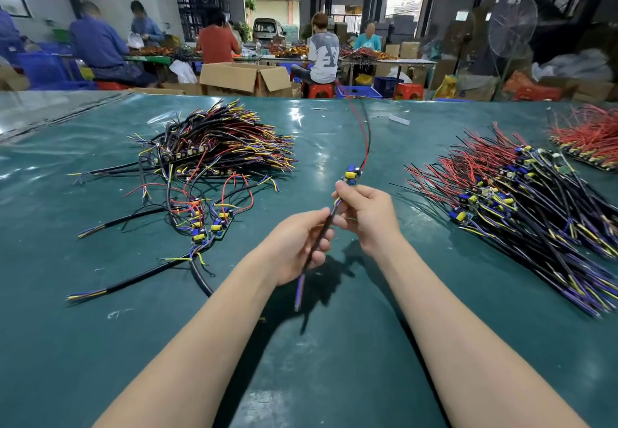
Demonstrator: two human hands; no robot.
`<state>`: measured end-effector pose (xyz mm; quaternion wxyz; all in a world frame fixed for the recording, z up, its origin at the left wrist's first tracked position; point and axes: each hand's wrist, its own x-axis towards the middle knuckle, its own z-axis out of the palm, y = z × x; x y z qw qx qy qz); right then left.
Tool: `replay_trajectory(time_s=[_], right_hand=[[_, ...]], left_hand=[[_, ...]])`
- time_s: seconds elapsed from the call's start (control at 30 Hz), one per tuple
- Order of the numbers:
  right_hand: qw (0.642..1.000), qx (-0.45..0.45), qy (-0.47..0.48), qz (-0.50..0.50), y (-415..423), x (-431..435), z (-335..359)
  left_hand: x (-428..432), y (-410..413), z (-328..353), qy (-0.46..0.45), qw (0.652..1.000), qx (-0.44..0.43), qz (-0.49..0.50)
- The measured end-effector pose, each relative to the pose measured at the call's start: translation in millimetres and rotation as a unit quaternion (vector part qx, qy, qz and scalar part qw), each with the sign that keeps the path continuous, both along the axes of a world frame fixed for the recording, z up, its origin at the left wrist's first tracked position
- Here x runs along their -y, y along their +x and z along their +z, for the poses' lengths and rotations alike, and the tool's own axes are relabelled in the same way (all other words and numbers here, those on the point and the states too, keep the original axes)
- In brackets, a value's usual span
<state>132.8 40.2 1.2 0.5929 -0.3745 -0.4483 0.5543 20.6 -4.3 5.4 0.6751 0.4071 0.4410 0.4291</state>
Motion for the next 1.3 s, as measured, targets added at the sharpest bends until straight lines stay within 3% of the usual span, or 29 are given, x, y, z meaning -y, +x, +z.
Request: replay_trajectory(time_s=[0.13, 0.3, 0.4, 0.5, 0.7, 0.8, 1.0, 1.3], right_hand=[[0.999, 0.008, -0.014, 0.033, -3, 1, 0], [1.0, 0.02, -0.011, 0.001, -2, 4, 0], [0.999, -0.035, -0.016, -0.026, -1, 3, 5], [0.999, -0.024, -0.007, -0.043, 0, 4, 4], [0.995, -0.08, -0.02, -0.054, -2, 2, 6], [0.99, -0.115, -0.037, -0.068, 4, -1, 6], [0.987, -0.136, -0.033, -0.074, 9, -2, 10], [0.997, -0.042, 0.002, -0.07, 7, -5, 9]], left_hand=[[-1, -6, -3, 0.003, 1.0, -0.002, 0.011], [-1, -1, -8, 0.045, 0.988, -0.137, 0.049], [-2, -1, -6, 0.041, 0.991, -0.116, 0.049], [-2, -9, -3, -0.003, 0.997, -0.078, 0.015], [-1, -5, -4, 0.038, 0.989, -0.143, -0.004], [-2, -8, -3, 0.035, 0.994, -0.092, -0.038], [2, -18, 7, -0.081, 0.989, 0.039, -0.116], [3, -11, -1, -0.011, 0.981, -0.144, -0.132]])
